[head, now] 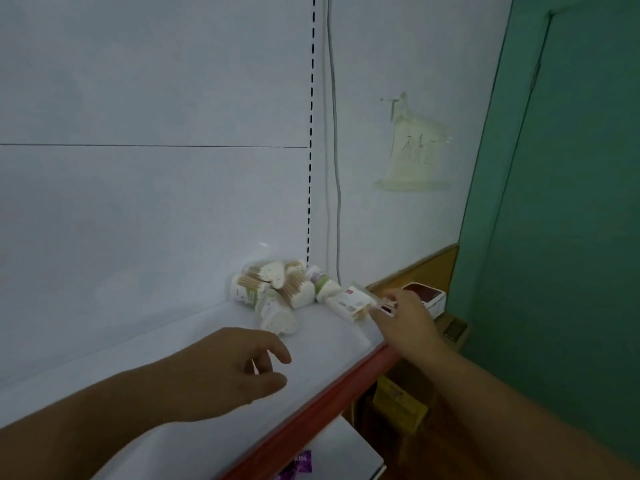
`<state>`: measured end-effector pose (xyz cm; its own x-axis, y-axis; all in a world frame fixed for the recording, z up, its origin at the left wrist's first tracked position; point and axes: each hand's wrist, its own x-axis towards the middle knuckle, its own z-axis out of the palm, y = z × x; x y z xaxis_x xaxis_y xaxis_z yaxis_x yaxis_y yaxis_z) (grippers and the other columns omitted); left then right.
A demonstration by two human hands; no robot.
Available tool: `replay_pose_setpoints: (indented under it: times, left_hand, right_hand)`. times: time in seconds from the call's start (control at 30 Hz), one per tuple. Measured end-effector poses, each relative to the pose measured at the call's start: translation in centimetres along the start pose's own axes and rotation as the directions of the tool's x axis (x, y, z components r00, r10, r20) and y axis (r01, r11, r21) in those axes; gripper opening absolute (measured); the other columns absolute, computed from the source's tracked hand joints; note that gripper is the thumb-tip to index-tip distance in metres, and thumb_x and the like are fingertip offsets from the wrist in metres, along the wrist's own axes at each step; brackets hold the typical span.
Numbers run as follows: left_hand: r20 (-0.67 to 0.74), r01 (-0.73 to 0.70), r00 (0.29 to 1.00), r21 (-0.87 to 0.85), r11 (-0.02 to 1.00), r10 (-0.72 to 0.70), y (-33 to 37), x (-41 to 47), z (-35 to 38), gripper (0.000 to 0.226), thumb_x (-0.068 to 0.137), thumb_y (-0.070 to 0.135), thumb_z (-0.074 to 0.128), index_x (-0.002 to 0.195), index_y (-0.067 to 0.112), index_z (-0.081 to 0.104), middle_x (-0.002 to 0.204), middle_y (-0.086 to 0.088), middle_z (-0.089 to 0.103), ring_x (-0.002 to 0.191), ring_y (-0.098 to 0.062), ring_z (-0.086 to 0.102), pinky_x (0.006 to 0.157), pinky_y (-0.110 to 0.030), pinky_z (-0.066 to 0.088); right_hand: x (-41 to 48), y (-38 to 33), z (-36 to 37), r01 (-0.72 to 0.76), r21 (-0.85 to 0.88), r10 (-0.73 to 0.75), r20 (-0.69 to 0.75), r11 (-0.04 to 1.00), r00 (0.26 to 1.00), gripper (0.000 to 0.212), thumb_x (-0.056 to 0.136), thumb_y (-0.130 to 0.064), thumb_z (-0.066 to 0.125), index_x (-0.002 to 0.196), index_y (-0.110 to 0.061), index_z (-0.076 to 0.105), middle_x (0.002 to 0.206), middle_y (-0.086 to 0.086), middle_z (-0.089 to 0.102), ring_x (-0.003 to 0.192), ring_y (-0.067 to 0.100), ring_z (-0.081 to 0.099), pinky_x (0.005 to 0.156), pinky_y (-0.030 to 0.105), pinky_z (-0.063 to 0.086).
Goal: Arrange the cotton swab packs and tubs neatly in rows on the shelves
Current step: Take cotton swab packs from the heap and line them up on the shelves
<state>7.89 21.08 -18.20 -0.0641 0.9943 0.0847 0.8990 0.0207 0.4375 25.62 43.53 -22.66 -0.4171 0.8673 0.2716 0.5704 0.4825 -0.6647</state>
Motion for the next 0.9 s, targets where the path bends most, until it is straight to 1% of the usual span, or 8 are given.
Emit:
replay_pose_setpoints:
  times: [0.13, 0.2, 0.3, 0.5, 0.63, 0.77, 0.83, 0.9]
  left_hand:
    - [-0.022, -0.014, 1.000, -0.094, 0.996, 0.012, -1.4, 1.8, 0.2, 0.009, 0.088, 0.041, 0.064, 0.093, 0.047, 0.061, 0.089, 0.029, 0.061, 0.078, -0.001, 0.060, 0.065, -0.012, 0.045]
    - [-0.031, -0.005, 1.000, -0.112, 0.994, 0.001, -2.2, 2.9, -0.3, 0.010, 0.088, 0.039, 0.065, 0.091, 0.047, 0.061, 0.088, 0.030, 0.061, 0.076, 0.000, 0.060, 0.065, -0.012, 0.044]
    - [-0.082, 0.033, 0.995, -0.207, 0.978, -0.052, -3.5, 4.9, -1.3, 0.011, 0.086, 0.033, 0.069, 0.086, 0.044, 0.066, 0.077, 0.025, 0.066, 0.070, -0.001, 0.062, 0.068, -0.019, 0.050]
    - [-0.282, -0.044, 0.935, -0.696, 0.717, -0.217, -3.4, 8.3, -1.8, 0.037, 0.060, 0.033, 0.082, 0.096, 0.028, 0.073, 0.093, -0.006, 0.071, 0.080, -0.017, 0.068, 0.069, -0.024, 0.055]
    - [-0.048, 0.064, 0.973, -0.883, 0.465, -0.225, -2.2, 8.9, -2.2, 0.046, 0.071, 0.020, 0.073, 0.115, 0.023, 0.062, 0.108, -0.006, 0.072, 0.094, -0.018, 0.071, 0.073, -0.030, 0.059]
    - [-0.012, 0.190, 0.887, -0.901, 0.389, -0.461, -3.9, 7.0, -2.0, 0.041, 0.068, 0.009, 0.079, 0.107, 0.014, 0.069, 0.096, -0.011, 0.075, 0.081, -0.022, 0.073, 0.062, -0.030, 0.057]
    - [-0.043, 0.155, 0.792, -0.951, 0.269, -0.609, -5.3, 5.6, -2.3, 0.039, 0.069, 0.011, 0.074, 0.107, 0.007, 0.068, 0.095, -0.012, 0.075, 0.077, -0.020, 0.073, 0.059, -0.028, 0.058]
    - [-0.016, 0.106, 0.735, -0.985, 0.137, -0.678, -6.1, 4.6, -2.4, 0.041, 0.070, 0.015, 0.068, 0.109, 0.005, 0.068, 0.098, -0.013, 0.074, 0.077, -0.020, 0.072, 0.059, -0.027, 0.059]
  right_hand:
    - [5.9, 0.4, 1.5, -0.242, -0.066, 0.250, 0.186, 0.968, 0.950, 0.063, 0.090, -0.053, 0.055, 0.136, -0.009, 0.049, 0.136, 0.010, 0.052, 0.119, 0.025, 0.052, 0.093, 0.033, 0.042]
    - [7.6, 0.8, 2.1, -0.279, -0.060, 0.285, 0.253, 0.958, 0.925, 0.049, 0.086, -0.045, 0.064, 0.117, -0.007, 0.063, 0.114, 0.006, 0.064, 0.098, 0.020, 0.061, 0.080, 0.031, 0.050]
    - [8.4, 1.5, 2.2, -0.316, 0.225, 0.262, 0.237, 0.922, 0.935, 0.020, 0.081, -0.022, 0.074, 0.094, -0.008, 0.069, 0.096, 0.005, 0.071, 0.085, 0.017, 0.068, 0.079, 0.037, 0.058]
    - [6.6, -2.2, -0.8, -0.165, 0.644, 0.015, 0.233, 0.747, 0.972, 0.011, 0.081, 0.000, 0.069, 0.090, 0.001, 0.062, 0.088, 0.015, 0.073, 0.088, 0.036, 0.069, 0.079, 0.044, 0.058]
    - [5.3, -7.9, 1.5, -0.010, 0.742, -0.344, 0.323, 0.670, 0.882, 0.016, 0.074, 0.002, 0.071, 0.085, -0.004, 0.062, 0.079, 0.004, 0.073, 0.074, 0.021, 0.070, 0.063, 0.029, 0.059]
    - [5.8, -9.2, 4.2, 0.114, 0.652, -0.458, 0.386, 0.750, 0.801, 0.009, 0.087, -0.015, 0.066, 0.094, -0.018, 0.062, 0.083, -0.005, 0.070, 0.074, 0.006, 0.066, 0.065, 0.021, 0.054]
    - [6.6, -8.2, 4.9, 0.365, 0.343, -0.480, 0.356, 0.865, 0.802, 0.008, 0.089, -0.034, 0.064, 0.095, -0.029, 0.061, 0.089, -0.014, 0.066, 0.080, -0.002, 0.061, 0.069, 0.015, 0.046]
    - [6.2, -7.5, 5.6, 0.543, 0.055, -0.508, 0.440, 0.838, 0.741, 0.024, 0.090, -0.051, 0.056, 0.105, -0.033, 0.061, 0.098, -0.019, 0.060, 0.085, -0.003, 0.055, 0.073, 0.018, 0.041]
